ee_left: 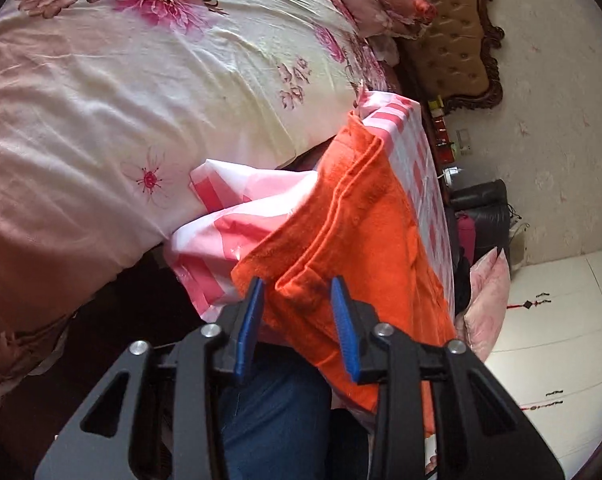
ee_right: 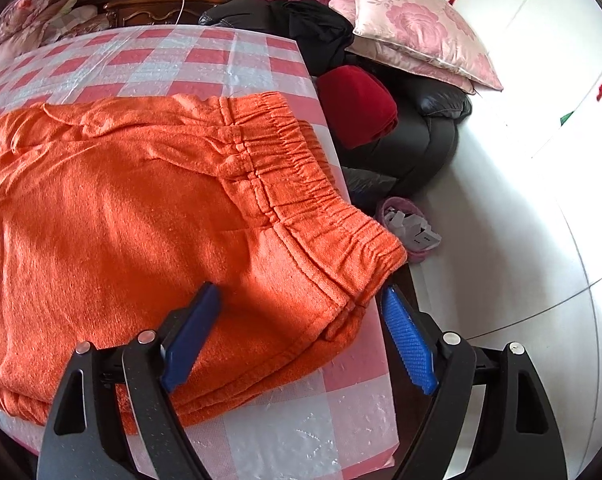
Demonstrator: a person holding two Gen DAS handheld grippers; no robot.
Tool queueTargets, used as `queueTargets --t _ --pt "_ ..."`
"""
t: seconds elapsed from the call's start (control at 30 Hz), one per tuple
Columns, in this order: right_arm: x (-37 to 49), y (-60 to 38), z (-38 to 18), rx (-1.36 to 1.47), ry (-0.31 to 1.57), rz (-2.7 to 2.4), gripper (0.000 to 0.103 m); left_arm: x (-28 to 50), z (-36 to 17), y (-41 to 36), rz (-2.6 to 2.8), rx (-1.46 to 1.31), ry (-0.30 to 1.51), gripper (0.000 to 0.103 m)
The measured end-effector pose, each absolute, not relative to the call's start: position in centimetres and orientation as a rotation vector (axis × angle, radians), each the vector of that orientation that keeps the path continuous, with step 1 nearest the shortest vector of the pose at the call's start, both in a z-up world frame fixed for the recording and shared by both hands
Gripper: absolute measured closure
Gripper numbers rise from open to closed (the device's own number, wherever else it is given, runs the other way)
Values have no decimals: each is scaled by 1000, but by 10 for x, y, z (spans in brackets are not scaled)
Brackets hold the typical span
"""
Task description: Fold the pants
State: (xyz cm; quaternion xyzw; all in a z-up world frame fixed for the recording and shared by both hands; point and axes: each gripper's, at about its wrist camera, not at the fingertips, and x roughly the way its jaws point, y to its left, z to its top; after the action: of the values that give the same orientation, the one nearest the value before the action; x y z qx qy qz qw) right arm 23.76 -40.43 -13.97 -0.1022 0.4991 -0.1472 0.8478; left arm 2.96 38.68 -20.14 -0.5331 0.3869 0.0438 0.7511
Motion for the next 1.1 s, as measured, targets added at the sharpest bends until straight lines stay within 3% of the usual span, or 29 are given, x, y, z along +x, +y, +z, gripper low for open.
queueTargets --t 0.07,0.13,0.33,0.47,0.53,0.6,0.67,0.7,0.8,0.9,1.1 --pt "237 -406 -140 -201 1049 -312 24 34 -197 387 85 -1152 829 87" --pt "237 -405 -140 -204 1049 -313 23 33 -191 386 108 -1121 838 90" --pt "239 -406 -139 -207 1057 -304 22 2 -156 391 138 -1049 799 90" --pt "239 -404 -140 -206 1053 -315 22 8 -187 390 164 -1066 860 90" --pt "238 -405 -140 -201 1053 -315 22 10 -203 392 163 -1088 864 86" --pt "238 -405 -140 -203 1054 -314 22 9 -211 395 153 -1125 861 74" --pt "239 -405 -140 -206 1057 -311 22 2 -218 398 145 -1193 829 33" --pt "239 -405 -140 -207 1058 -311 22 -1 -222 400 135 -1230 809 28" --pt "240 -405 -140 -209 1057 -312 22 -3 -245 397 30 -1400 753 27" --pt "240 -405 -139 -214 1061 -299 21 -10 -254 393 196 -1396 817 31" --pt "216 -419 -129 -194 1065 -289 21 -4 -157 382 264 -915 677 30"
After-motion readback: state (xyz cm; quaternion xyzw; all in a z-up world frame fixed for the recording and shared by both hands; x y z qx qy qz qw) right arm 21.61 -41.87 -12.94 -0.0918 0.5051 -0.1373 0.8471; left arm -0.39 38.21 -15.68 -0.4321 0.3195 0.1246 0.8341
